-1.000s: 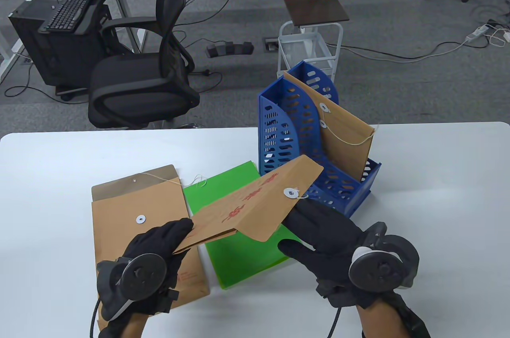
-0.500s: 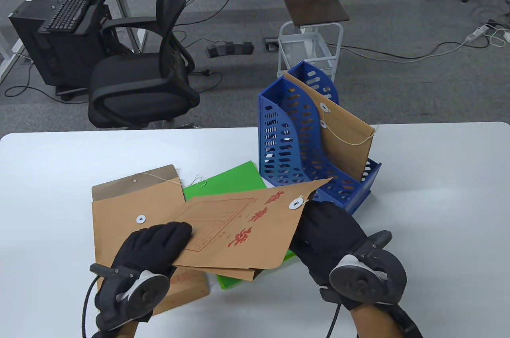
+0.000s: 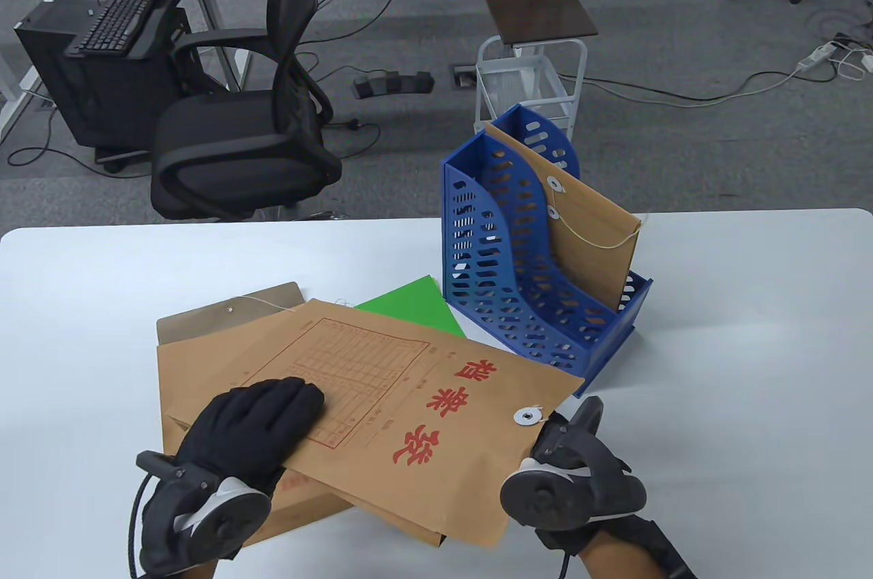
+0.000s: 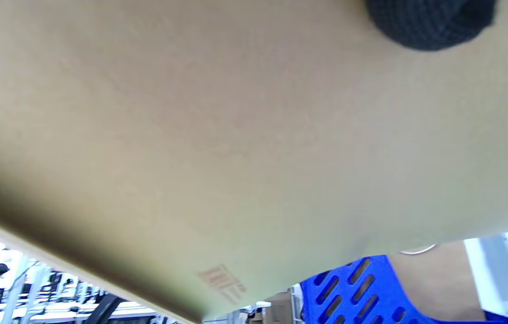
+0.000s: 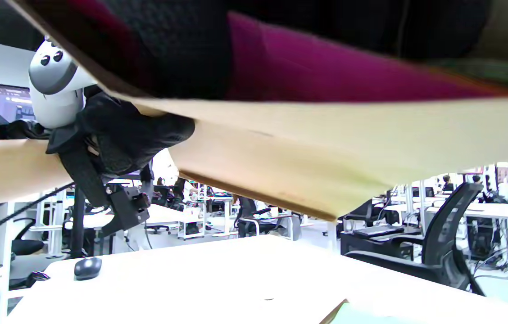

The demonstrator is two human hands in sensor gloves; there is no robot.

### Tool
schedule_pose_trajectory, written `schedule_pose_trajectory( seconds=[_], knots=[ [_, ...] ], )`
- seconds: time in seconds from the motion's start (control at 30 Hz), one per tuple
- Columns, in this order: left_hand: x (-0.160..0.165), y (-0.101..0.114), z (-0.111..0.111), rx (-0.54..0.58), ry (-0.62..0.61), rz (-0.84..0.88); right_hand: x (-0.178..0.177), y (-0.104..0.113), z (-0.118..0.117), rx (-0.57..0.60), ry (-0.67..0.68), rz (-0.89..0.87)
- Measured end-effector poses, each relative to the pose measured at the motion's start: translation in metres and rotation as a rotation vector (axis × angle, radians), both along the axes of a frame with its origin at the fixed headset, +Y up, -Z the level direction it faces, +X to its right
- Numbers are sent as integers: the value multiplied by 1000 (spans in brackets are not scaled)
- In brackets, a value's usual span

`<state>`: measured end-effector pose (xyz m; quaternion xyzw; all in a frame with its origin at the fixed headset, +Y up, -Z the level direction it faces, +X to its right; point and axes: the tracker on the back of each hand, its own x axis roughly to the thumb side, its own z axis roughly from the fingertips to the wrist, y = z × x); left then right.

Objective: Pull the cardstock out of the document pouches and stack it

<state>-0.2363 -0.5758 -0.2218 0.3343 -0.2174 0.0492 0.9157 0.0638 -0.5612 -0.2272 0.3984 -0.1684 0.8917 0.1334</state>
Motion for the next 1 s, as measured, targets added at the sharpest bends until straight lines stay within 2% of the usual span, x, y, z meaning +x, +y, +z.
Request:
schedule_pose_trajectory(
  seconds=[0.07,0.13,0.27,0.3,0.37,0.53,0.63,0.7,0.73,0.8,0.87,0.9,1.0],
  knots=[
    [0,-1,1,4,-11,-8,0,1,0,-11,-3,-22],
    [2,-4,-1,-23,6,-33,1,3,0,50,-9,-44],
    [-4,-9,-14,-184,62,38,11,12,5,148,-50,-94],
    [-8,-13,-18,-254,48,112,18,17,6,157,-52,-130],
    [-13,-17,-25,-320,60,174,31,27,10,184,-75,-189],
    [-17,-15,-34,-361,129,217,80,58,25,291,-186,-362],
    [-21,-17,-40,-457,192,340,119,70,32,326,-292,-533],
    [-27,-24,-44,-492,251,471,152,73,38,362,-376,-715],
    [-29,-28,-45,-544,253,526,166,74,43,390,-413,-778],
    [-31,-35,-43,-531,250,655,185,76,51,449,-463,-866],
    [-32,-44,-39,-541,212,781,195,77,56,485,-455,-920],
    [-33,-53,-36,-551,184,906,196,78,56,474,-419,-901],
    [-35,-73,-29,-539,116,1101,180,76,50,459,-384,-848]
  ],
)
